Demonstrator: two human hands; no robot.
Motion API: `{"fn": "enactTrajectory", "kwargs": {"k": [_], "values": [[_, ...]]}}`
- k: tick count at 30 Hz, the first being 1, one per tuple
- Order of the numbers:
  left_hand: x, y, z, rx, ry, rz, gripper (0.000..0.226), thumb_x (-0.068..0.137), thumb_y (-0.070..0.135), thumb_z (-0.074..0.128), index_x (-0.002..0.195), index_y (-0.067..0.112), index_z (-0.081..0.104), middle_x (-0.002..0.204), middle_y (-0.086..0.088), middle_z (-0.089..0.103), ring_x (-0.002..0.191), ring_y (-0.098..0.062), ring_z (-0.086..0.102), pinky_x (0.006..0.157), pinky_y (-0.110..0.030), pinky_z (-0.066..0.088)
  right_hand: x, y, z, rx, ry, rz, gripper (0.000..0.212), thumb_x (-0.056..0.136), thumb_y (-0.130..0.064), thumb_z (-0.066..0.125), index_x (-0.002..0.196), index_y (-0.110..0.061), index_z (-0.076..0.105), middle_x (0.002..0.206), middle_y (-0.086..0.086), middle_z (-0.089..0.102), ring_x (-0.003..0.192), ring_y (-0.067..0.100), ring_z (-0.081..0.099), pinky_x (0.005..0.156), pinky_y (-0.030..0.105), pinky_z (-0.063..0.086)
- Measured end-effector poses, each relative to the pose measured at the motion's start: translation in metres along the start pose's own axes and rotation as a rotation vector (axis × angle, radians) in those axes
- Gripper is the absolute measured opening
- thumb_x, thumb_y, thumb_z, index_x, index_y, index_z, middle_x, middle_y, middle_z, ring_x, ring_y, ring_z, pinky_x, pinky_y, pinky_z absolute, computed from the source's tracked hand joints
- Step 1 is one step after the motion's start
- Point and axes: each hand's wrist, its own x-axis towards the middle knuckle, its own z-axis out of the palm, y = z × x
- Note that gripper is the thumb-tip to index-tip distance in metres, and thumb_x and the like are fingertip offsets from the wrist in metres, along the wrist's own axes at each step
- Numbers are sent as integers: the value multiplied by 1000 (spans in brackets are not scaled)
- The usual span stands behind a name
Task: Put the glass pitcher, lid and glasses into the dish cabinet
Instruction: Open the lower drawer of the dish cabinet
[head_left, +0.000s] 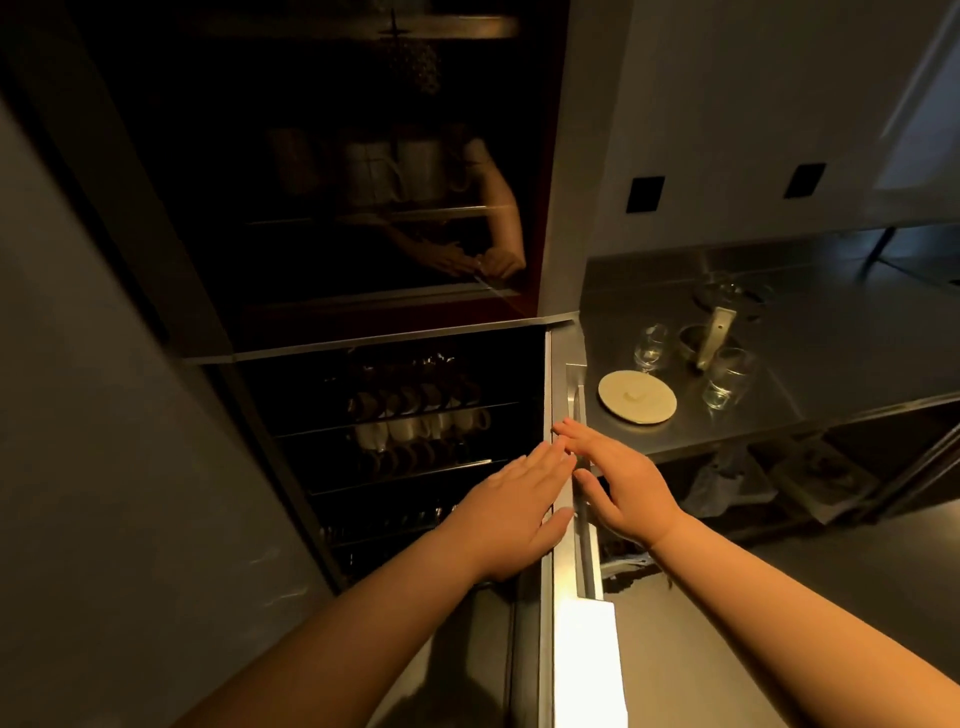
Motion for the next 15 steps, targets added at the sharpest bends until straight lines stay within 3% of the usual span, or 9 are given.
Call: {"fn": "enactTrajectory", "kwargs": {"k": [5,11,15], "values": [[17,23,9,-73,47,-14,66,99,45,32,150,29,-7,157,8,-15,137,-2,-16,107,-22,-3,-6,17,-21,-37,-98,-1,47,96,-45,37,132,-17,51,138,0,51,127,14,48,100,34,46],[48,37,22,-47,86,14,61,97,53,30,150,34,5,158,10,-8,135,0,-17,109,-22,-9,-18,37,-48,-32,-151,-16,49,95,-47,39,131,-15,50,137,2,52,121,17,54,94,36,50],[62,47,28,-43,105,29,62,96,53,33,150,33,9,158,11,-8,135,2,-17,109,-20,-9,-26,52,-65,-24,-185,-10,46,94,-38,44,132,-13,51,136,0,53,117,14,56,92,32,51]]}}
